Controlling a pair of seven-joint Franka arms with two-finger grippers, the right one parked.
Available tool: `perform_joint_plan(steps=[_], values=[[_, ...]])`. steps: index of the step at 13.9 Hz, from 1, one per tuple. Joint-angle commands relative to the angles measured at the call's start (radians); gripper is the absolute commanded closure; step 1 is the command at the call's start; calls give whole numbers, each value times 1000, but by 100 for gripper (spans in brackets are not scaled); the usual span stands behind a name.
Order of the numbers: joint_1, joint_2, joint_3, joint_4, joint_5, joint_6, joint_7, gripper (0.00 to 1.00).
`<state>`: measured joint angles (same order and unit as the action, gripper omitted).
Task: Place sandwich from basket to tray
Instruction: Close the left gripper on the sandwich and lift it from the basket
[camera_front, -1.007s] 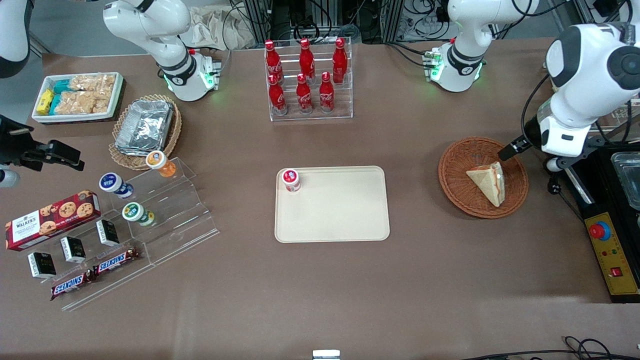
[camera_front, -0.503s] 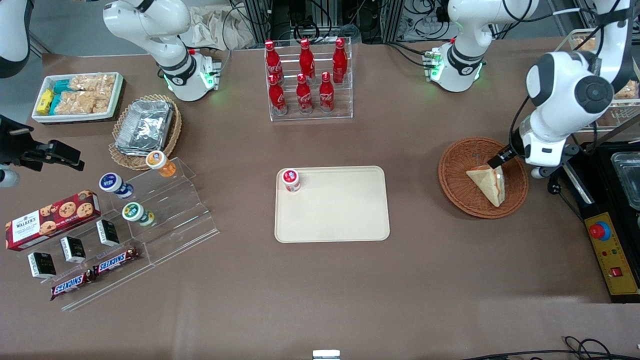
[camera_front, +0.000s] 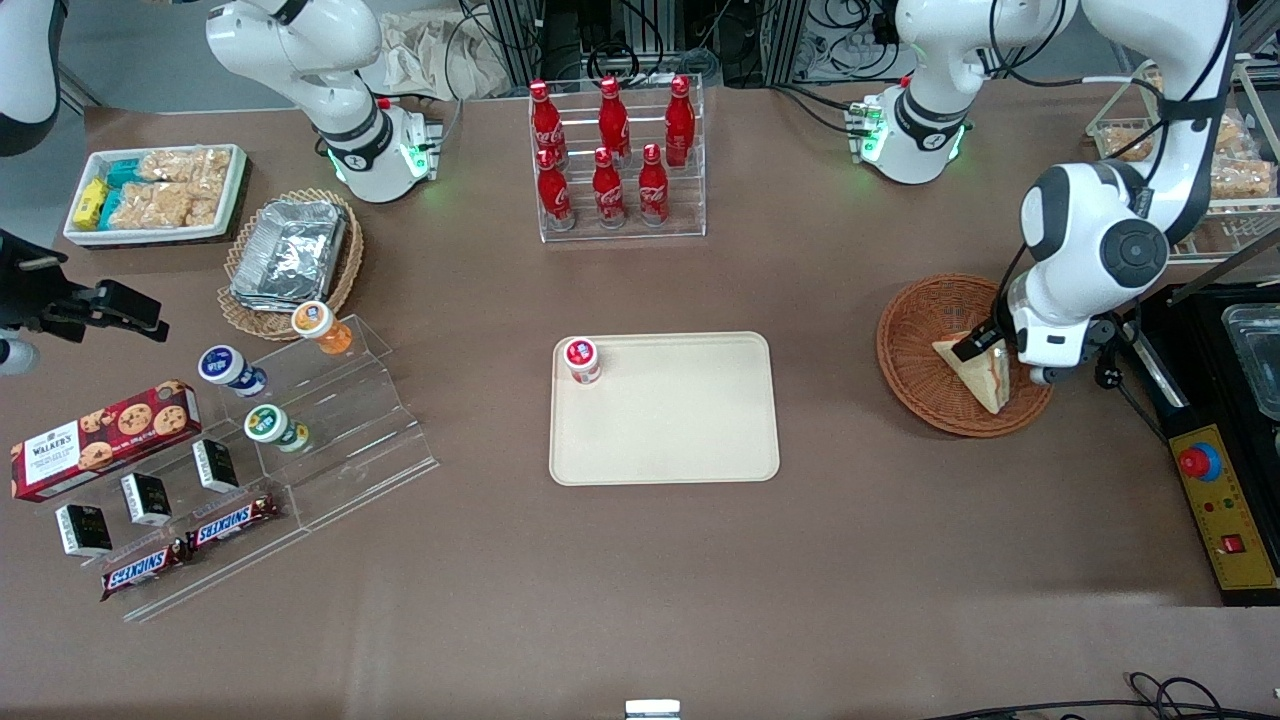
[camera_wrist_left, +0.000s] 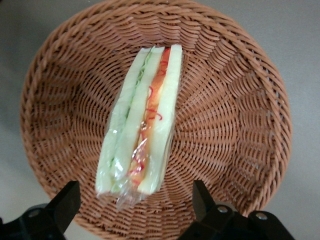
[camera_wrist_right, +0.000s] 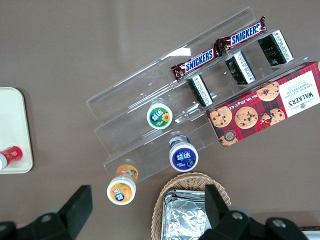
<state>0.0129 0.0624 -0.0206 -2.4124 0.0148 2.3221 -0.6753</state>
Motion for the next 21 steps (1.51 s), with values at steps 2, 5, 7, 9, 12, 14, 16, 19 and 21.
perform_joint_plan(steps=[2,5,7,9,12,14,16,19,21], values=[[35,63,8,4,14,82,-27,0],[33,102,7,7,14,83,-26,3],[30,94,5,10,13,82,-47,33],[26,90,2,19,13,77,-72,66],[18,76,-1,50,14,42,-70,80],[16,59,-2,108,17,-74,-55,80],[16,41,-22,191,19,-226,-50,80],[16,17,-100,288,19,-352,-50,79],[16,27,-188,346,17,-379,-49,79]])
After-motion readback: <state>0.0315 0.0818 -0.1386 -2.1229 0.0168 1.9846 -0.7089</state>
